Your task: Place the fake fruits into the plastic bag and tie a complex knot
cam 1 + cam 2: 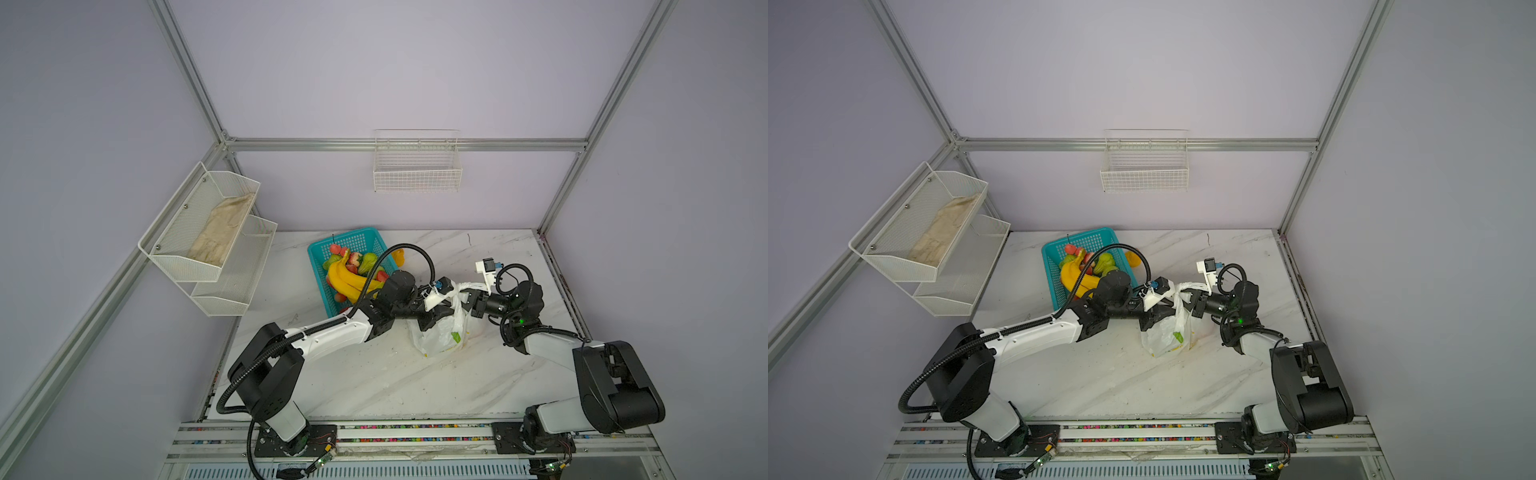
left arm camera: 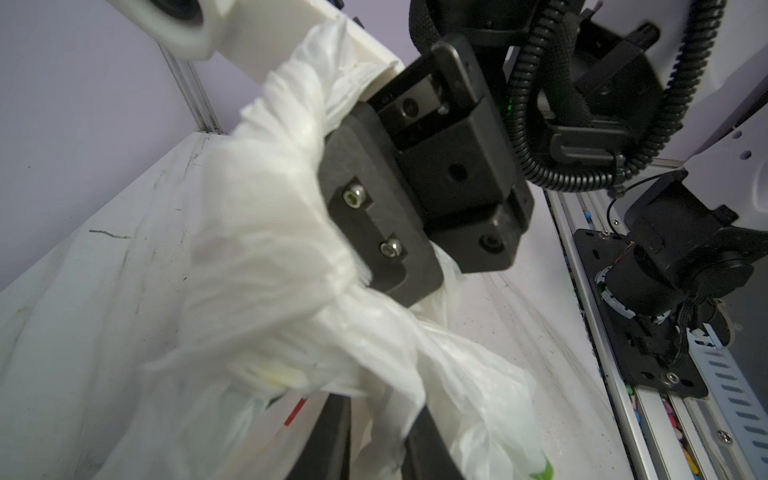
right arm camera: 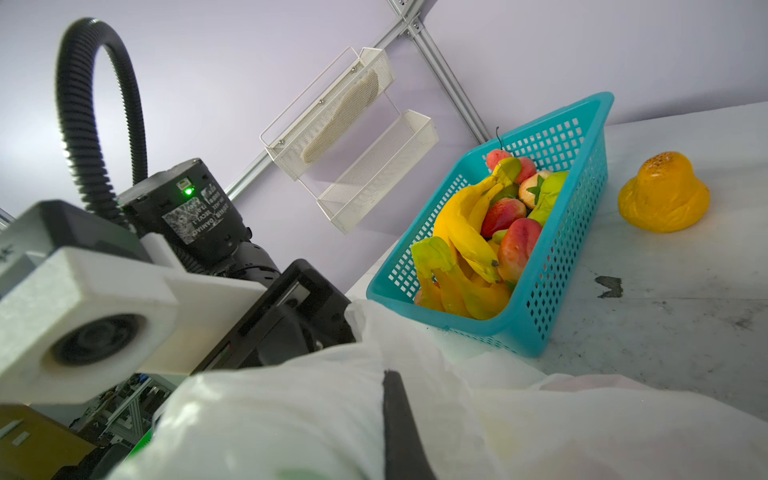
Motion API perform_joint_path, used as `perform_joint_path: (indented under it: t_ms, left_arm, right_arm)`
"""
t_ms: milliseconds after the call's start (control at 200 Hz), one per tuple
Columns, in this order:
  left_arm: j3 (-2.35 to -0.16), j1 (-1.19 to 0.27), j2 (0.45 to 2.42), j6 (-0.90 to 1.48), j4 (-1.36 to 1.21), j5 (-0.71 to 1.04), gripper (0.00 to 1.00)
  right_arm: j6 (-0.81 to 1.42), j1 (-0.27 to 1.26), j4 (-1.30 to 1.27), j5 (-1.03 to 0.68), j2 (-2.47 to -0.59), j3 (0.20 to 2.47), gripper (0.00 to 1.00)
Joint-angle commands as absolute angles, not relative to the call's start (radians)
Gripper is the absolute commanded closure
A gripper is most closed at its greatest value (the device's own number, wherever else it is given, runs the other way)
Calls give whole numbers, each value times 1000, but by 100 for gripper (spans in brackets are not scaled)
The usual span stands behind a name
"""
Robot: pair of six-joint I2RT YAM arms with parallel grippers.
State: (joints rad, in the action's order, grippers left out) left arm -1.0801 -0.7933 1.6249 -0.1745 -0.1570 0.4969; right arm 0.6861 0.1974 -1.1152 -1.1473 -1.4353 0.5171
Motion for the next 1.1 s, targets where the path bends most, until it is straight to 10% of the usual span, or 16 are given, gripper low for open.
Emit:
perform_joint_path:
  t_ms: [0, 445, 675, 1090]
  left_arm:
    - [-1148, -790, 1628, -162, -246, 473, 78]
    - [-1046, -729, 1498, -185, -271, 496, 57]
    - [-1024, -708, 1378, -123, -265, 401, 50]
    - [-1249, -778, 1442, -23, -9, 197, 31]
  right_arm:
    - [758, 207, -1216, -1177, -1441, 537, 100]
    - [747, 206, -1194, -1174, -1435, 537, 100]
    - [268, 240, -513, -980, -1314, 683, 100]
    - [149, 265, -252, -792, -1212, 765, 100]
